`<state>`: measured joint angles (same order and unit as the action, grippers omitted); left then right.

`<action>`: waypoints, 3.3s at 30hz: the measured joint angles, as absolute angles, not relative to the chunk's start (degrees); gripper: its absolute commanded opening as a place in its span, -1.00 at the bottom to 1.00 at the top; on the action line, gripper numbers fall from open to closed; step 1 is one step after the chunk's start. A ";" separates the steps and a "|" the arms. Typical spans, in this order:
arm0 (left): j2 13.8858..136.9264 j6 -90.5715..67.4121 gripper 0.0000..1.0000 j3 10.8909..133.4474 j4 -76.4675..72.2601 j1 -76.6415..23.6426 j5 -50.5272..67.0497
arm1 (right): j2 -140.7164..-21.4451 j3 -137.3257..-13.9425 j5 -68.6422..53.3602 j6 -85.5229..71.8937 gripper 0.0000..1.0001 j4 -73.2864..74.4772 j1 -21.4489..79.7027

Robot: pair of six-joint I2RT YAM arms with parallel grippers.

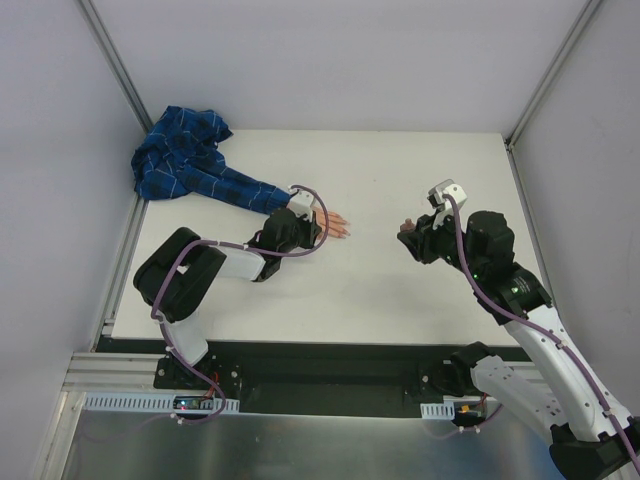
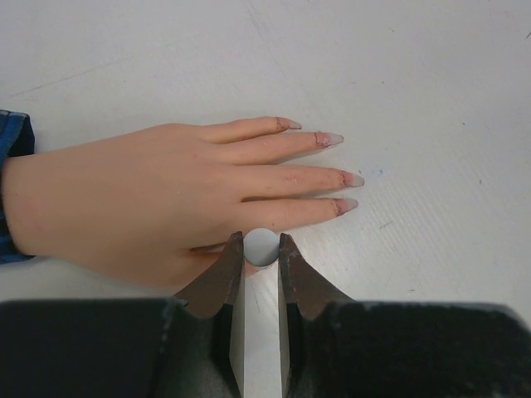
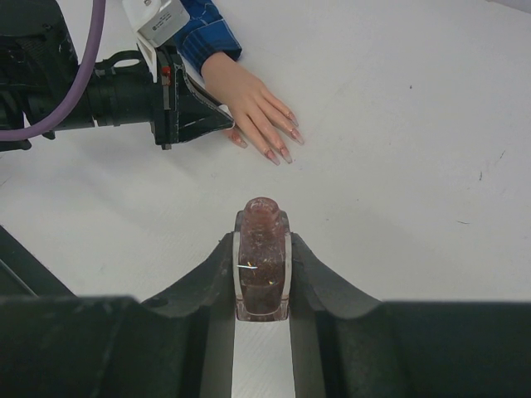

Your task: Paint the nails

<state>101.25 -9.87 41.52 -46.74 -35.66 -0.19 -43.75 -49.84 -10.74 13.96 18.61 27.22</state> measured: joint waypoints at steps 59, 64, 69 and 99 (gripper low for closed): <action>103.63 -11.79 -1.00 45.28 -43.99 -36.29 0.95 | -43.83 -49.84 -10.94 13.96 -0.99 18.63 27.22; 103.61 -12.34 -1.00 44.29 -44.10 -36.27 0.95 | -43.81 -49.84 -10.94 13.96 -1.00 18.63 27.22; 103.59 -12.58 -1.00 43.59 -44.73 -36.27 0.95 | -43.83 -49.82 -10.94 13.96 -1.00 18.63 27.20; 102.98 -13.82 -1.00 43.27 -45.36 -34.76 1.34 | -43.83 -49.80 -10.96 13.93 -1.00 18.61 27.18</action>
<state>102.98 -13.82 43.27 -45.36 -34.76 1.34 -43.83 -49.80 -10.96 13.93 18.61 27.18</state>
